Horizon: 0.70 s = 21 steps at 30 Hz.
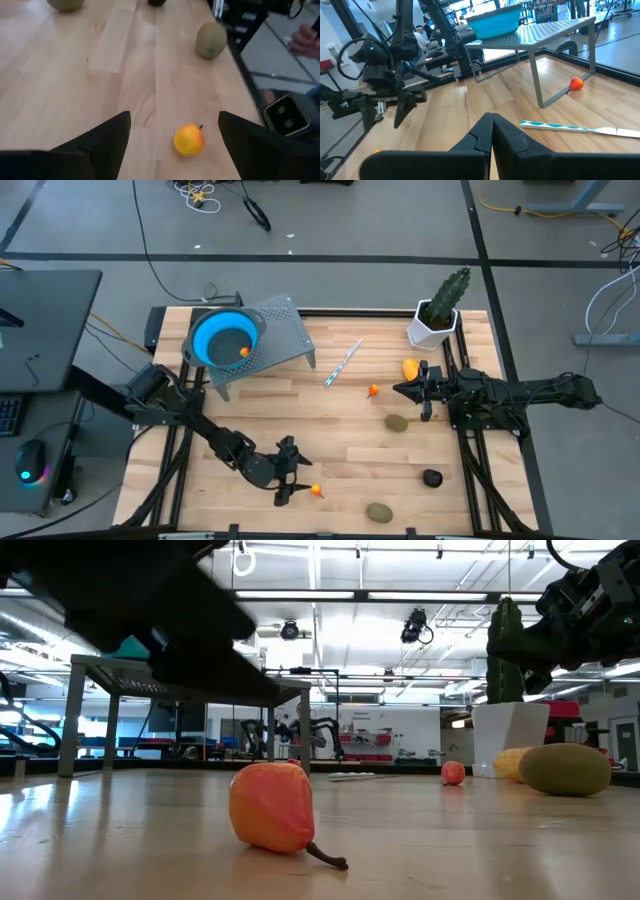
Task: Pick & Place Fruit
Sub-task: Put the bottom orange pear into the blue strainer bowl
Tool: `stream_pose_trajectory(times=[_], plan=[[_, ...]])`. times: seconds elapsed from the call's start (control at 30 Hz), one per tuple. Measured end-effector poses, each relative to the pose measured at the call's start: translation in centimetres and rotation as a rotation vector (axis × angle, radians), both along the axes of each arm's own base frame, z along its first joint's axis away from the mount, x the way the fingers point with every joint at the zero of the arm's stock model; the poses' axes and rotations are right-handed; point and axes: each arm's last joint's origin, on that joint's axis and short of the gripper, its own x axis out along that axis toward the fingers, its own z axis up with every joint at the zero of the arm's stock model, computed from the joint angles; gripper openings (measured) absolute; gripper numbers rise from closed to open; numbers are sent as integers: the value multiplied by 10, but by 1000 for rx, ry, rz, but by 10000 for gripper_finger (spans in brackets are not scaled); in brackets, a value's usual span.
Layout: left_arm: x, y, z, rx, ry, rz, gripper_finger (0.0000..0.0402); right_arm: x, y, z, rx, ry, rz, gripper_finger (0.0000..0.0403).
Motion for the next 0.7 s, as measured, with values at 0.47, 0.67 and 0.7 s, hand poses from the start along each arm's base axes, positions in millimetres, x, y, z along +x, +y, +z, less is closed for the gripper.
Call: stream_pose_trajectory(times=[0.47, 0.67, 0.7], plan=[[20, -16, -25, 71, 44, -61, 310, 1, 0, 2, 0, -17, 1, 13], [18, -16, -33, 78, 75, -50, 310, 1, 0, 2, 0, -18, -1, 13], [18, -16, -35, 78, 80, -55, 310, 1, 0, 2, 0, -19, 0, 13]])
